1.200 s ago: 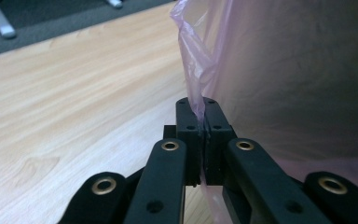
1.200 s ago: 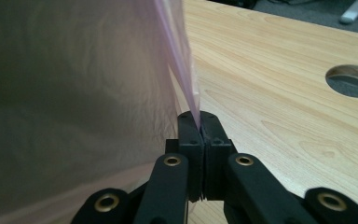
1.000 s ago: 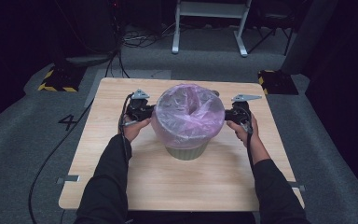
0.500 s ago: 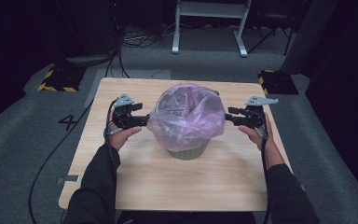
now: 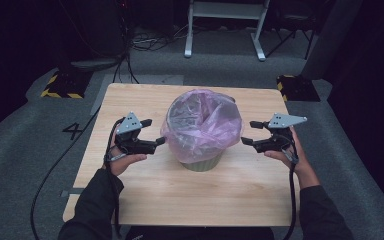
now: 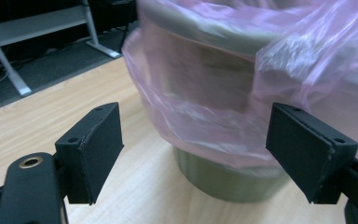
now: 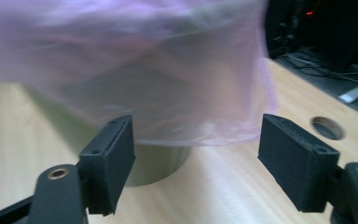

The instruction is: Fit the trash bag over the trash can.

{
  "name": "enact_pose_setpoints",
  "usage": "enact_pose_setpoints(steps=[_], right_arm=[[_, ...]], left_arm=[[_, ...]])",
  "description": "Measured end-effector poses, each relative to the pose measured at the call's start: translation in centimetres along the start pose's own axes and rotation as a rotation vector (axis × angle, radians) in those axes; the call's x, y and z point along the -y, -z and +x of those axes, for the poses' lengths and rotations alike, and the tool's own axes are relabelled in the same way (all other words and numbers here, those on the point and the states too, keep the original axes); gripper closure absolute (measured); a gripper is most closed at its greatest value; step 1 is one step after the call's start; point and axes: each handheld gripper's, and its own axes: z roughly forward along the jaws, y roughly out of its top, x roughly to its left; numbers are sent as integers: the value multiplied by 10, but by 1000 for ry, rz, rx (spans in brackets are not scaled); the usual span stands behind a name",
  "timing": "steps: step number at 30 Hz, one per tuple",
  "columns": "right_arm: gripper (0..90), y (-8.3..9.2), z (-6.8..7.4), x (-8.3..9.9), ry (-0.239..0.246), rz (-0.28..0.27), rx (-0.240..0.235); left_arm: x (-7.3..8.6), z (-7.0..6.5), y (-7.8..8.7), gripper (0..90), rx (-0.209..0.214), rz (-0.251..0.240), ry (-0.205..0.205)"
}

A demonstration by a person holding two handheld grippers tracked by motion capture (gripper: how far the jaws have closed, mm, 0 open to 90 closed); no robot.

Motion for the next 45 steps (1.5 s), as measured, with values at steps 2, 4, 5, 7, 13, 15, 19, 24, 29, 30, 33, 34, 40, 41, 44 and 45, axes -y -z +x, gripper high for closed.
enact_pose_setpoints(steps=[2, 4, 5, 7, 13, 15, 19, 24, 29, 30, 33, 34, 40, 41, 44, 45], right_arm=[[256, 1, 8, -1, 28, -8, -9], [252, -1, 15, -2, 52, 0, -14], [247, -3, 19, -3, 68, 8, -13], [247, -8, 24, -5, 85, 17, 0], [564, -20, 27, -3, 78, 9, -13], [657, -21, 25, -2, 78, 14, 6], [841, -19, 25, -2, 85, -4, 9], [900, -15, 26, -2, 94, 1, 11], [900, -11, 24, 1, 96, 48, 5], [900, -10, 24, 2, 99, 64, -3], [900, -11, 25, 6, 123, 108, -18], [900, -11, 25, 9, 125, 126, -19], [900, -15, 19, 21, 83, 170, -37], [900, -16, 18, 22, 77, 188, -41], [900, -23, 12, 29, 64, 258, -51], [900, -25, 11, 31, 61, 283, -59]], left_arm=[[2, -6, 0, 169, 22, 14, -7], [5, -13, 0, 160, 41, 18, -18], [6, -17, -2, 155, 55, 23, -21], [9, -24, -5, 155, 65, 38, -35], [13, -39, -19, 195, 66, 81, -99], [14, -40, -21, 247, 64, 85, -97], [14, -39, -21, 456, 25, 96, -101], [18, -37, -22, 769, -4, 106, -119], [19, -37, -20, 897, 14, 103, -140], [20, -38, -22, 898, 15, 120, -151], [23, -40, -24, 898, 25, 143, -176], [24, -41, -26, 899, 23, 152, -181], [29, -42, -30, 899, 41, 181, -199], [30, -42, -31, 899, 37, 190, -202], [34, -41, -35, 899, 30, 212, -206], [35, -40, -36, 899, 32, 220, -203]])
